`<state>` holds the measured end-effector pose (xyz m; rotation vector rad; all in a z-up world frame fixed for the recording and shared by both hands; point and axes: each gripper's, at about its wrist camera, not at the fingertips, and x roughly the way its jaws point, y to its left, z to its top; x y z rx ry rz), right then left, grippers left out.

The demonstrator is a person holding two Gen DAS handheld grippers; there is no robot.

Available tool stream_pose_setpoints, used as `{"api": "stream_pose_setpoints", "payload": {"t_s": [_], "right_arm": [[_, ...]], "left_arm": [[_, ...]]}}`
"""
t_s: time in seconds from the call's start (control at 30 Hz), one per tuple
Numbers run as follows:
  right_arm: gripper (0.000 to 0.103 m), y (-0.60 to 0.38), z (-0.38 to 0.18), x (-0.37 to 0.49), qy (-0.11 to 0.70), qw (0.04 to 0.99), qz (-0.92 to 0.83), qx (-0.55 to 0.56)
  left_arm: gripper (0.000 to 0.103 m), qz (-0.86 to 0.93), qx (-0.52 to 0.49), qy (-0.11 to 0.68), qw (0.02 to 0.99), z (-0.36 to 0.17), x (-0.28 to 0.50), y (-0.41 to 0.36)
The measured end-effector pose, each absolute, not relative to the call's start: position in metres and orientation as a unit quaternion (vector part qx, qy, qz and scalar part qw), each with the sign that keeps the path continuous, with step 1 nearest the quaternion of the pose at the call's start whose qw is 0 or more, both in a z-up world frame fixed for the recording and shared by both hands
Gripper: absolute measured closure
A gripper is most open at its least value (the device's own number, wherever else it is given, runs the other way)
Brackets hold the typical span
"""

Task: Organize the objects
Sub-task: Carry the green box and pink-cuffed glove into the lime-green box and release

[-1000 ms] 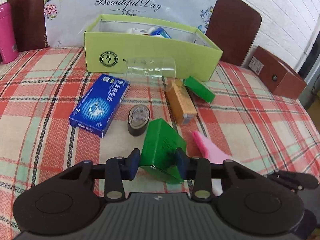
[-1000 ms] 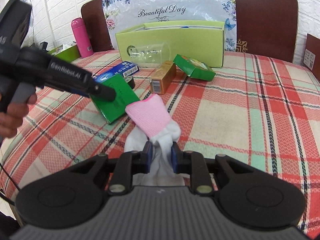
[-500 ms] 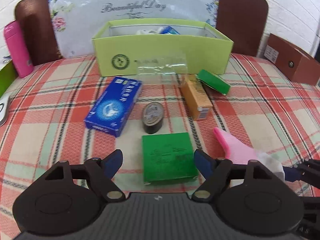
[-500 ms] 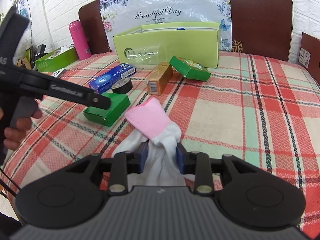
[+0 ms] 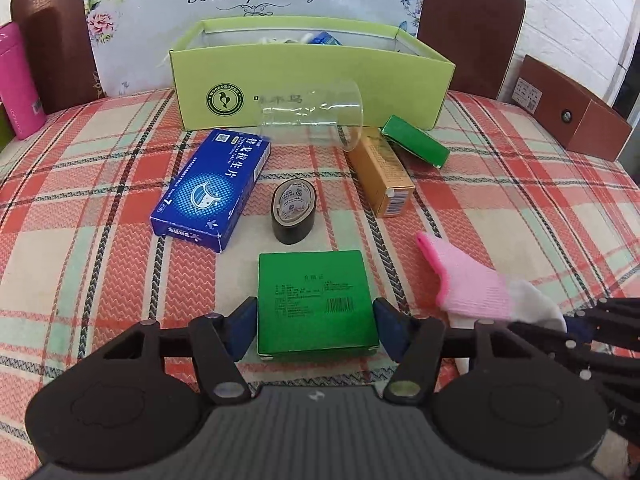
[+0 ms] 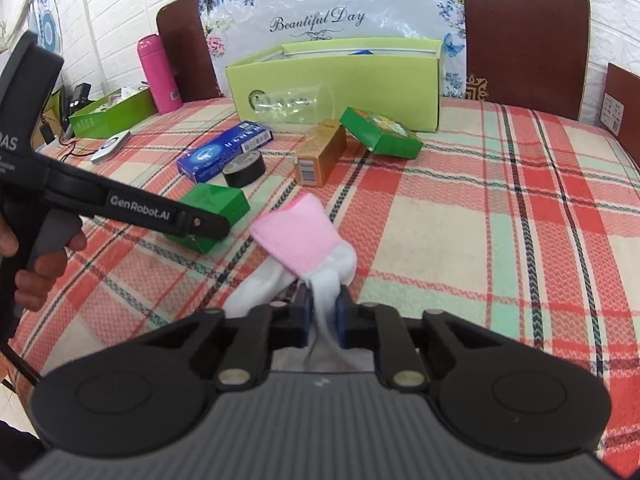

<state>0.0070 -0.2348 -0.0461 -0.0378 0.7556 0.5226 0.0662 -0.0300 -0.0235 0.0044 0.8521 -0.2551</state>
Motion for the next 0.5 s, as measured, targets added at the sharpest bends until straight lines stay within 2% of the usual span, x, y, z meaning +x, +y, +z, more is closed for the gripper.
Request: {"api": "stream_pose_setpoints", "payload": {"t_s": [0.5], "right_arm": [[0.094,-0.249,0.053,0.062,0.234,0.944,0.229,0.037]], "left_arm": [[0.039,-0.142,-0.039,0.302,0.942,0.070,0.094,-0.016]]}}
